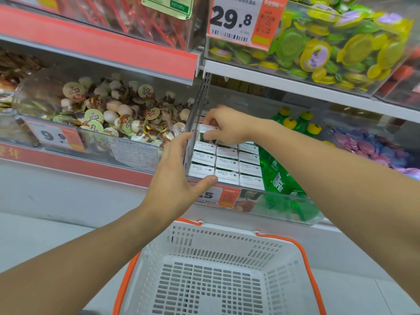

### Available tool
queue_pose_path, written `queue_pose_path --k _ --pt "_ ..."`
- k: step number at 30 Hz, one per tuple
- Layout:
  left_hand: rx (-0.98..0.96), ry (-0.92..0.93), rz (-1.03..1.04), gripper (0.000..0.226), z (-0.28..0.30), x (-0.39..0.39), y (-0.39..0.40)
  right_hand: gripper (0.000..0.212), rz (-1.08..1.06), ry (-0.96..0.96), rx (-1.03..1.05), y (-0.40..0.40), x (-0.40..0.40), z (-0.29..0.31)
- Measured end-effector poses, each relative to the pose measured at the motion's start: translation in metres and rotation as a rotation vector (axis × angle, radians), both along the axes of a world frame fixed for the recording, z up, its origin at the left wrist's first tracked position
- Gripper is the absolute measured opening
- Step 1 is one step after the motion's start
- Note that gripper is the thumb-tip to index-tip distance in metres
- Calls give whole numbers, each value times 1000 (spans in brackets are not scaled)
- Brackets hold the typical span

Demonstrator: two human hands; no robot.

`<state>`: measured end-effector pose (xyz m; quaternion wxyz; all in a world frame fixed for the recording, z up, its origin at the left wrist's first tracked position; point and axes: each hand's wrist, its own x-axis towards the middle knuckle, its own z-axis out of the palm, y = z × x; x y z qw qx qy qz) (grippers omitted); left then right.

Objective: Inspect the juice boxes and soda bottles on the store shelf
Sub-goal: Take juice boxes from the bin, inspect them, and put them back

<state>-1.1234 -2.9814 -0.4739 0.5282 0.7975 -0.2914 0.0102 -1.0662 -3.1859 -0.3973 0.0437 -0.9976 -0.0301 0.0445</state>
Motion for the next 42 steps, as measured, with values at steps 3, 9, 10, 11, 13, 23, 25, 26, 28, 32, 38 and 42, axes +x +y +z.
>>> queue_pose_path --k 3,9,10,11,13,23,25,26,28,32,38,42 --pt "44 6 -6 88 3 1 1 33 13 -135 123 2 -31 10" --pt "-18 -210 95 64 35 -23 -4 26 59 -455 392 7 -122 23" --pt "-52 -225 57 55 43 -32 -5 26 51 -450 473 5 -139 22" --pt "-75 -202 11 48 50 -41 -6 26 38 -416 581 2 -156 21" --pt "-121 -22 -112 43 63 -58 -7 27 7 -318 849 -2 -189 17" --pt "-115 774 -466 40 47 -90 -25 31 -349 -205 1511 7 -237 -29" --pt "-107 814 -458 44 42 -95 -27 35 -429 -228 1434 8 -243 -32" --pt "-96 833 -468 44 40 -97 -29 38 -449 -235 1416 7 -247 -32" --pt "-46 849 -510 43 38 -101 -31 35 -482 -250 1447 3 -254 -30" --pt "67 787 -569 58 36 -105 -34 25 -560 -233 1540 -8 -263 -29" --pt "70 766 -529 66 31 -123 -50 23 -551 -226 1578 -25 -278 -31" --pt "94 802 -534 63 30 -126 -54 21 -505 -184 1601 -37 -282 -34"
